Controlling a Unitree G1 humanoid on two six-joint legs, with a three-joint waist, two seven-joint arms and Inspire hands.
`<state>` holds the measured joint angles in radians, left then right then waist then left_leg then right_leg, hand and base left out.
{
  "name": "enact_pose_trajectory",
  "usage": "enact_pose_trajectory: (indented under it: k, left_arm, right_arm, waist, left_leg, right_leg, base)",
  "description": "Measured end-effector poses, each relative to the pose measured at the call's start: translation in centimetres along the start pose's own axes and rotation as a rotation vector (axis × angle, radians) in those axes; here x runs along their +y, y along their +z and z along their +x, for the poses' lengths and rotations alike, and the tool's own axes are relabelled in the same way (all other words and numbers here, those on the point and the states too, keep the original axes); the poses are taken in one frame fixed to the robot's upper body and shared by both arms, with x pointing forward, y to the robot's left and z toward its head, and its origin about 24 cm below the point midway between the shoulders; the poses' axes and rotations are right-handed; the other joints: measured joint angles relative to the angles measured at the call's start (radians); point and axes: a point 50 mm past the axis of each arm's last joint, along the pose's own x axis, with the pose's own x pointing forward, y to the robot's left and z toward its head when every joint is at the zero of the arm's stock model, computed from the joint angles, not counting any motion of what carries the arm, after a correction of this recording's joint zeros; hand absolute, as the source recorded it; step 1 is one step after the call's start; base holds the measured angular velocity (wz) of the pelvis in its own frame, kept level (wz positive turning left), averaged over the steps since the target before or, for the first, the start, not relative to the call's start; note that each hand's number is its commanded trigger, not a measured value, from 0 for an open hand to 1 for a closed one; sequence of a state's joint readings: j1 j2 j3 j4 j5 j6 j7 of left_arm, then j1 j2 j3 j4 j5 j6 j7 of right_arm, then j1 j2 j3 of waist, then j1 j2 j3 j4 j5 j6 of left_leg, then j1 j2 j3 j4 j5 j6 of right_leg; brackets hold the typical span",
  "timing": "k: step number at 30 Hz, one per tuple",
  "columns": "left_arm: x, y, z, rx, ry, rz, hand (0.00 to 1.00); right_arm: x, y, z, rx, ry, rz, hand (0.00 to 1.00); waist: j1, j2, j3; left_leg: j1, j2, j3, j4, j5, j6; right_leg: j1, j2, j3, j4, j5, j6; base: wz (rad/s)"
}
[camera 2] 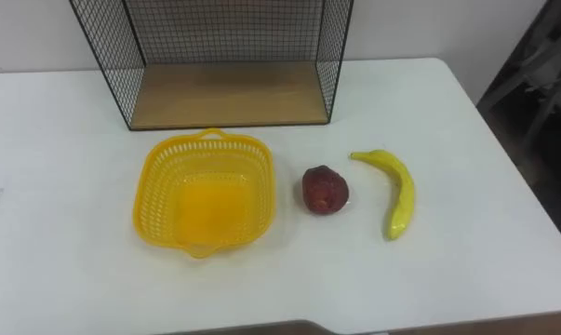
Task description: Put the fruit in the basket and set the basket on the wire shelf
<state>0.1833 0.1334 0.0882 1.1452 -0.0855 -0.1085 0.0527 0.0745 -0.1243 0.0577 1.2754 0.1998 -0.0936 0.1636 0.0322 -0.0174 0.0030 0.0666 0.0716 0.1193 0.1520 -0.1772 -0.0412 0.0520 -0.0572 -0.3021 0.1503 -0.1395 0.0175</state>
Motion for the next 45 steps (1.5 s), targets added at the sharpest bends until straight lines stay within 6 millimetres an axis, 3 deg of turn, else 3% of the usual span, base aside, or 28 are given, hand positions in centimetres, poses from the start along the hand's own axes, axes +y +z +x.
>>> enact_pose_trajectory:
  k: [7, 16, 21, 32, 38, 40, 43, 45]
  left_arm:
    - [0.1, -0.5, -0.1, 0.030, 0.005, -0.037, 0.00]
    - [0.4, -1.5, -0.3, 0.065, 0.045, -0.104, 0.00]
    - [1.0, -2.6, -0.6, 0.094, 0.075, -0.130, 0.00]
    - [3.0, -5.2, -1.7, 0.164, 0.187, -0.213, 0.00]
    - [3.6, -5.5, -1.9, 0.177, 0.233, -0.242, 0.00]
    - [3.8, -5.5, -1.9, 0.171, 0.238, -0.238, 0.00]
    - [3.8, -5.1, -1.8, 0.151, 0.242, -0.228, 0.00]
    - [3.6, -4.5, -1.6, 0.137, 0.240, -0.200, 0.00]
  right_arm:
    - [-0.1, -0.2, 0.0, 0.004, -0.010, 0.014, 0.00]
    - [-0.9, -1.4, -0.4, 0.028, -0.086, 0.260, 0.00]
    - [-2.3, -2.4, -0.8, 0.016, -0.195, 0.552, 0.00]
    - [-6.4, -1.5, -2.2, -0.179, -0.437, 1.226, 0.00]
    - [-10.1, 2.6, -4.3, -0.342, -0.632, 1.291, 0.00]
    - [-11.7, 6.4, -6.4, -0.485, -0.722, 1.233, 0.00]
    - [-12.9, 10.5, -9.7, -0.694, -0.821, 1.137, 0.00]
    - [-13.1, 13.9, -13.1, -0.903, -0.936, 1.001, 0.00]
  waist:
    - [0.002, 0.002, 0.0010]
    - [0.000, 0.007, 0.0013]
    - [-0.015, 0.001, 0.0034]
    - [-0.072, -0.008, -0.0066]
    - [-0.091, -0.010, -0.0063]
    - [-0.110, -0.010, -0.0060]
    - [-0.109, -0.010, -0.0054]
    - [-0.100, -0.013, -0.0021]
  left_leg:
    - [0.009, 0.000, 0.004, -0.001, 0.000, 0.000]
    - [0.022, 0.002, 0.006, -0.003, -0.004, -0.001]
    - [0.033, 0.002, 0.007, -0.004, -0.004, -0.002]
    - [0.043, 0.002, 0.020, -0.004, -0.010, 0.000]
    - [0.064, 0.001, 0.044, -0.013, -0.011, 0.001]
    - [0.064, -0.002, 0.044, -0.015, -0.013, 0.003]
    - [0.052, -0.005, 0.046, -0.016, -0.013, 0.003]
    - [0.048, -0.006, 0.046, -0.015, -0.013, 0.004]
  right_leg:
    - [0.006, 0.001, 0.008, 0.000, 0.000, 0.000]
    - [0.017, 0.005, 0.018, -0.001, -0.001, 0.001]
    - [0.019, 0.007, 0.028, 0.002, -0.003, 0.000]
    - [0.019, 0.007, 0.047, 0.009, -0.006, 0.001]
    - [0.014, 0.007, 0.081, 0.034, -0.013, 0.002]
    - [0.001, 0.005, 0.084, 0.039, -0.016, 0.005]
    - [-0.018, 0.002, 0.091, 0.058, -0.021, 0.004]
    - [-0.024, 0.004, 0.100, 0.065, -0.019, 0.003]
  base:
    - [-0.01]
    - [0.00]
    - [0.00]
    - [-0.04]
    - [-0.14]
    - [-0.06]
    - [-0.09]
    - [-0.06]
